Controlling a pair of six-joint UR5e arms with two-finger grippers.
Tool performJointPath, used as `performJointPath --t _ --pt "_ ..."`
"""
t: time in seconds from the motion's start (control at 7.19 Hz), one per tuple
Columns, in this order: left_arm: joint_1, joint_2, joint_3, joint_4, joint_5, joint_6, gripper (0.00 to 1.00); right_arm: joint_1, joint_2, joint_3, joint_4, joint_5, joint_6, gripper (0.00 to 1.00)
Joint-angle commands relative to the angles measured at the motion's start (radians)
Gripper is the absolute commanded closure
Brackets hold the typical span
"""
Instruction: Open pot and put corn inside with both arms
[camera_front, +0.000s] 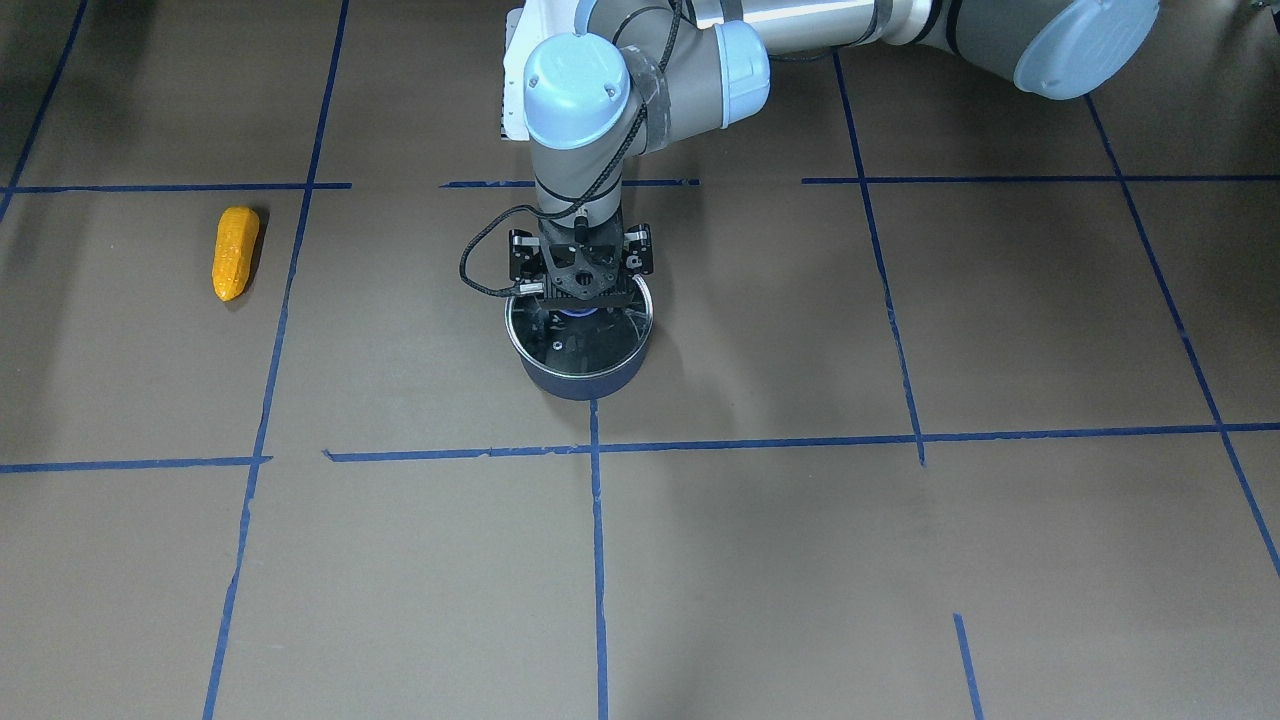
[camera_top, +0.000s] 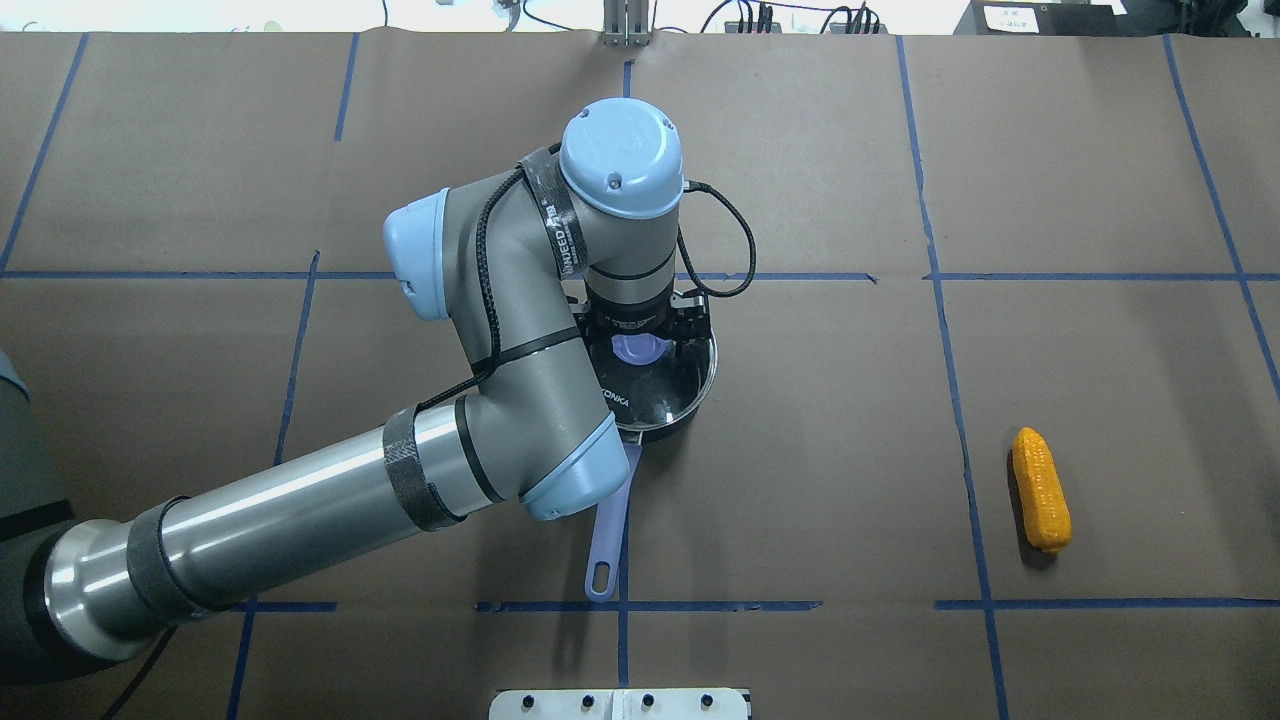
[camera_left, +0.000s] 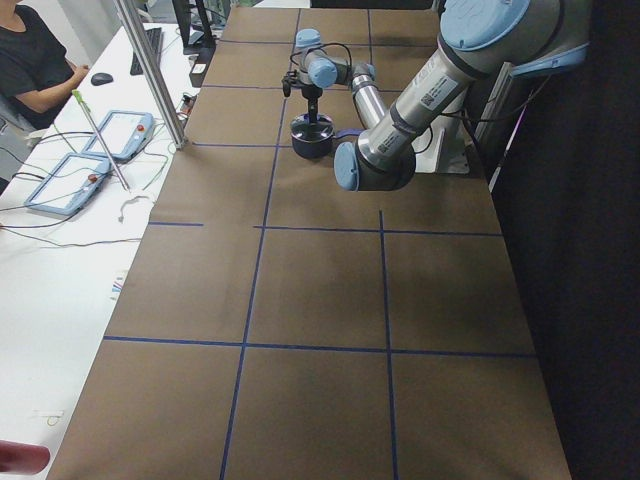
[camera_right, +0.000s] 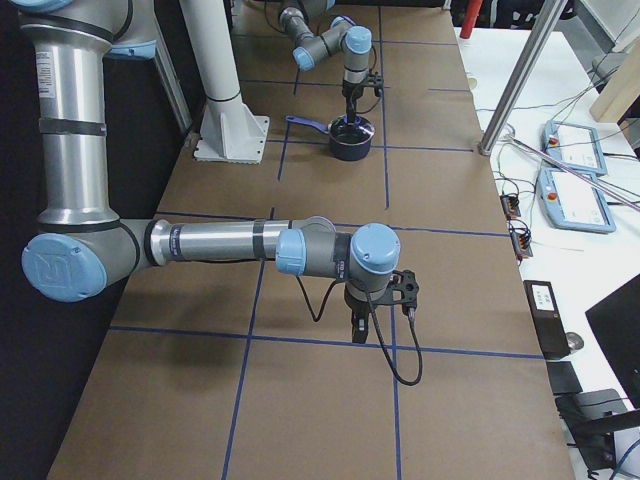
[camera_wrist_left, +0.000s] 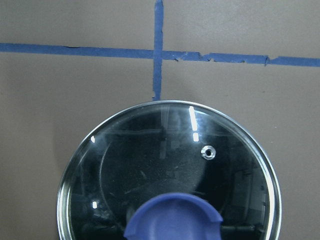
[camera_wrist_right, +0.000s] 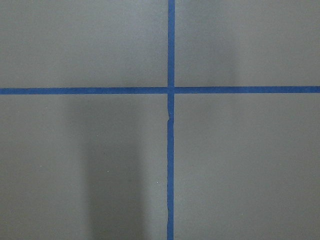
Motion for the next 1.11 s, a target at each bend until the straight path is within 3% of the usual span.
performJointPath --t 0.0,0.28,0.7,0.97 --pt "0.0 -0.003 -0.001 -0.001 -0.001 -0.001 0.0 0.0 0.003 -0.003 0.0 -0.001 0.0 0.0" --pt "0.0 -0.003 -0.001 -0.003 -0.001 0.0 0.05 0.0 0.003 -0.003 0.0 -0.002 -0.002 0.0" --pt "0.0 -0.005 -0.001 -0.003 -0.001 -0.001 0.28 0.0 0.003 -0.004 0.0 -0.002 -0.002 0.0" --pt "0.0 -0.003 -0.005 -0.004 -0.001 0.0 0.5 0.0 0.004 -0.007 0.0 -0.002 -0.002 0.0"
